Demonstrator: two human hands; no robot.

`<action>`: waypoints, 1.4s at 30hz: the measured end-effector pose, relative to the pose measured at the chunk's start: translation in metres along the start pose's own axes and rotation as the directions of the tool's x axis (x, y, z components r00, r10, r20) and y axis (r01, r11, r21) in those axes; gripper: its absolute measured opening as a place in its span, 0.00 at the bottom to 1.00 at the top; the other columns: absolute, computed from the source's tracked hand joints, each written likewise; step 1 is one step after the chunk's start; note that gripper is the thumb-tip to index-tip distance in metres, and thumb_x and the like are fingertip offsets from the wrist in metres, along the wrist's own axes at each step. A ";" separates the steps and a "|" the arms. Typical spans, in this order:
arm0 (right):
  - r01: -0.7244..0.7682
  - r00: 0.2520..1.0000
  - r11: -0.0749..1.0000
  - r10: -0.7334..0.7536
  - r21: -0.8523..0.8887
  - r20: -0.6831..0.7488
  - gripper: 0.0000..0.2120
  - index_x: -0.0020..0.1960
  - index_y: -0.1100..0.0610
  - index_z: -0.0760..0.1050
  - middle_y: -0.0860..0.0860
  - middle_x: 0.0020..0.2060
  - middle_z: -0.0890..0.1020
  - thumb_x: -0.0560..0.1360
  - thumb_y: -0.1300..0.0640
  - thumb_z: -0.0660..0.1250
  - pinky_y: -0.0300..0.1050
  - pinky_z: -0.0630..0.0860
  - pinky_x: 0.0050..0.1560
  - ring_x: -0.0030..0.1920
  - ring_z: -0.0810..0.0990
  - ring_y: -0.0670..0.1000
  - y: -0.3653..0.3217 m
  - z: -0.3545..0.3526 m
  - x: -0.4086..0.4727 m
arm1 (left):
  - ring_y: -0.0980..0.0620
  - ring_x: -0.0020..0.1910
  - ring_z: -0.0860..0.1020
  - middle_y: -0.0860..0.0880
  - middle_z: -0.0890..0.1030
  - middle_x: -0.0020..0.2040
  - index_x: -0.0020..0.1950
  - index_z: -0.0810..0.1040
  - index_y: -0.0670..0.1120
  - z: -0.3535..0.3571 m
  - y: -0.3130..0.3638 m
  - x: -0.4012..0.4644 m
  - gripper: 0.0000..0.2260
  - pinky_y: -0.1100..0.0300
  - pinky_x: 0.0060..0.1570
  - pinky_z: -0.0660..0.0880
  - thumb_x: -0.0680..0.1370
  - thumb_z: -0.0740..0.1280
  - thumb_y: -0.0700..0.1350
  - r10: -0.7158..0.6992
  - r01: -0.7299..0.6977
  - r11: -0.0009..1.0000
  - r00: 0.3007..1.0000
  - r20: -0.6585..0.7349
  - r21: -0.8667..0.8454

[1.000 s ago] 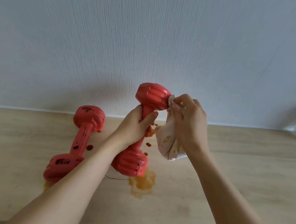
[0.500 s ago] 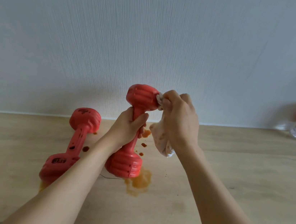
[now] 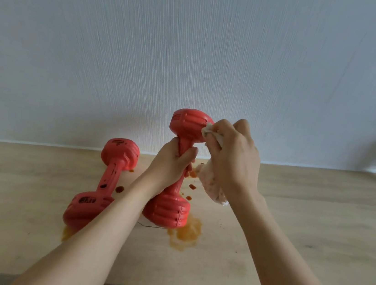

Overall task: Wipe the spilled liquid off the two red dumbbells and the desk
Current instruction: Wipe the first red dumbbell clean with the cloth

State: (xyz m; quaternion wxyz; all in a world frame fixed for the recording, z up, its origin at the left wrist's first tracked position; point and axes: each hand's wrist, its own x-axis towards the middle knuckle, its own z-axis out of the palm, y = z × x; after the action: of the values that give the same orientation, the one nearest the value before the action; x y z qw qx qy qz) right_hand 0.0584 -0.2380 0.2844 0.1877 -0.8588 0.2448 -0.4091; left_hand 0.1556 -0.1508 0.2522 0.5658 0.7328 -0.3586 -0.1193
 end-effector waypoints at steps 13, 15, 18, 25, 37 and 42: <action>-0.110 0.994 0.990 0.109 0.087 0.012 0.08 0.49 0.51 0.78 0.49 0.47 0.70 0.77 0.49 0.62 0.43 0.66 0.36 0.38 0.74 0.52 0.011 -0.009 0.010 | 0.55 0.25 0.73 0.49 0.75 0.28 0.42 0.70 0.44 -0.002 0.002 -0.001 0.06 0.60 0.31 0.71 0.78 0.62 0.41 0.035 -0.035 0.999 0.997 0.067 0.011; -0.182 0.982 0.979 0.177 0.088 0.061 0.06 0.47 0.49 0.78 0.50 0.47 0.73 0.76 0.50 0.63 0.44 0.69 0.38 0.39 0.76 0.53 0.025 -0.005 0.012 | 0.55 0.25 0.73 0.48 0.75 0.29 0.42 0.70 0.44 -0.003 0.001 -0.002 0.06 0.60 0.31 0.71 0.79 0.62 0.41 0.053 -0.054 0.999 0.993 0.104 0.003; -0.296 0.954 0.908 0.264 0.296 0.142 0.05 0.47 0.51 0.78 0.51 0.44 0.80 0.76 0.56 0.63 0.49 0.77 0.45 0.43 0.79 0.51 0.036 0.002 0.013 | 0.56 0.26 0.74 0.48 0.74 0.30 0.42 0.70 0.44 -0.002 0.005 -0.007 0.06 0.64 0.31 0.72 0.78 0.62 0.38 0.096 -0.086 0.994 0.976 0.195 -0.060; -0.407 0.914 0.600 0.267 0.689 0.307 0.06 0.49 0.56 0.79 0.50 0.39 0.83 0.78 0.59 0.63 0.37 0.80 0.42 0.38 0.82 0.43 0.042 -0.008 0.008 | 0.61 0.40 0.79 0.51 0.79 0.46 0.57 0.73 0.47 -0.006 0.008 -0.004 0.13 0.68 0.43 0.75 0.76 0.64 0.52 0.077 -0.094 0.993 0.977 0.200 0.077; 0.103 0.995 0.967 -0.097 0.233 -0.037 0.08 0.52 0.52 0.80 0.50 0.49 0.77 0.77 0.55 0.63 0.47 0.75 0.43 0.43 0.78 0.51 0.000 -0.012 0.005 | 0.64 0.27 0.74 0.53 0.77 0.38 0.50 0.70 0.43 -0.007 0.004 -0.009 0.11 0.72 0.29 0.70 0.81 0.55 0.50 0.119 -0.105 0.956 0.992 -0.036 0.274; 0.226 0.969 0.972 -0.219 0.059 -0.111 0.09 0.51 0.51 0.81 0.55 0.50 0.75 0.77 0.56 0.63 0.48 0.75 0.31 0.37 0.78 0.57 -0.007 -0.006 -0.001 | 0.58 0.31 0.74 0.51 0.76 0.37 0.52 0.69 0.41 -0.003 0.005 -0.012 0.11 0.67 0.32 0.70 0.81 0.57 0.49 0.108 -0.090 0.956 0.993 -0.051 0.279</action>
State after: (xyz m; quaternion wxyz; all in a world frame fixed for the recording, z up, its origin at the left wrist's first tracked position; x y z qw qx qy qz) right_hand 0.0551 -0.2327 0.2914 0.1583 -0.8512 0.1417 -0.4800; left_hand 0.1473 -0.1412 0.2556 0.4747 0.7893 -0.3892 -0.0153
